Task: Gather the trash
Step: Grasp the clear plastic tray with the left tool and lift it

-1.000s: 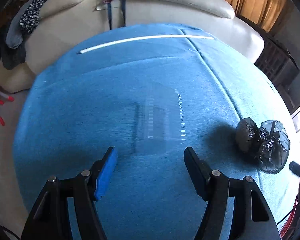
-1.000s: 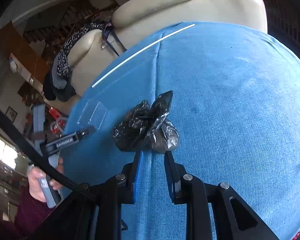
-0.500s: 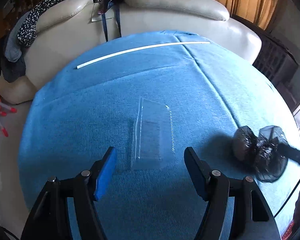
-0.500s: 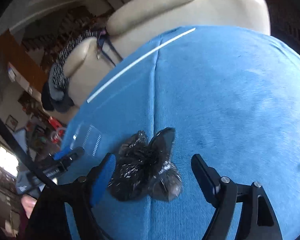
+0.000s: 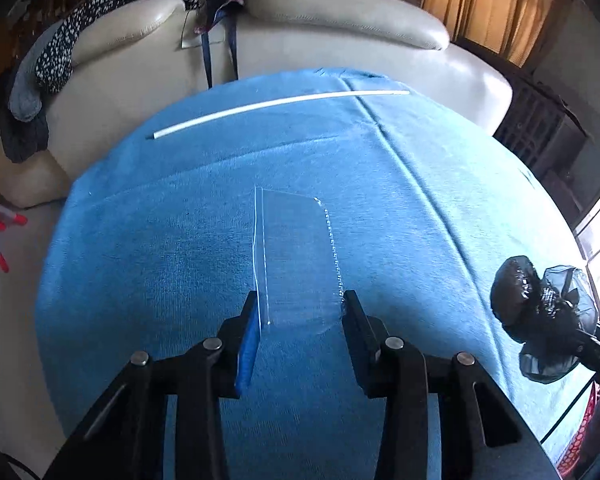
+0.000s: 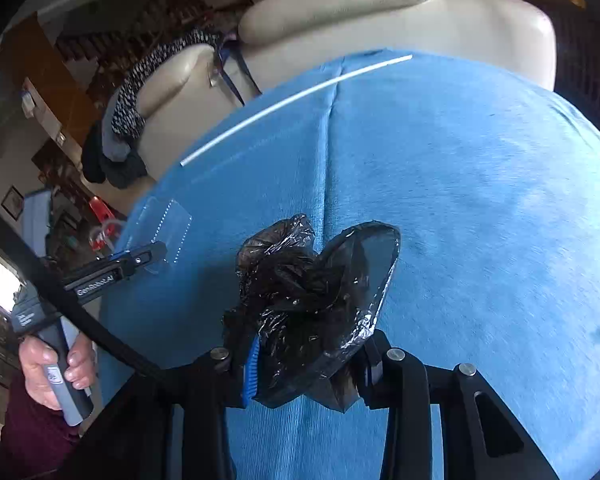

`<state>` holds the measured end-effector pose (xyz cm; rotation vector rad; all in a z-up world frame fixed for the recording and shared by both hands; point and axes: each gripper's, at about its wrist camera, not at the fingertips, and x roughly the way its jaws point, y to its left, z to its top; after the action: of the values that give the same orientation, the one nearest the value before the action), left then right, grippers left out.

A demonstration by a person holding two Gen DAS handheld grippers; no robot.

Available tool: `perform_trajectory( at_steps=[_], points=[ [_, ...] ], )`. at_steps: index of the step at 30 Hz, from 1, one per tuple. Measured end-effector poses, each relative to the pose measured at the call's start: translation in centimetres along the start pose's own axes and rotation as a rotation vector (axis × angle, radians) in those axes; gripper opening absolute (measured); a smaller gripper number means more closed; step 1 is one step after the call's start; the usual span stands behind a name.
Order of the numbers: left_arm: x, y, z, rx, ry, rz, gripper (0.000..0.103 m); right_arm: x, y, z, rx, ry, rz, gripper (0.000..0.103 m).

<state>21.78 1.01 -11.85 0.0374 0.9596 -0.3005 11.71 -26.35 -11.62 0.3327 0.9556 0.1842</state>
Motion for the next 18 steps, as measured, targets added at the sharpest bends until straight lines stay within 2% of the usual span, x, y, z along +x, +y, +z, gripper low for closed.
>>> perform_trajectory(
  at_steps=[4,18],
  points=[
    [-2.1,-1.8,-0.4,0.033,-0.023,0.002,0.042,-2.7,-0.1,-1.0,0.021,-0.043,0.008,0.040],
    [-11.6,-12.1,-3.5,0.264,-0.178,-0.030,0.042,-14.7,-2.0,-6.7,0.074,-0.204,-0.029,0.040]
  ],
)
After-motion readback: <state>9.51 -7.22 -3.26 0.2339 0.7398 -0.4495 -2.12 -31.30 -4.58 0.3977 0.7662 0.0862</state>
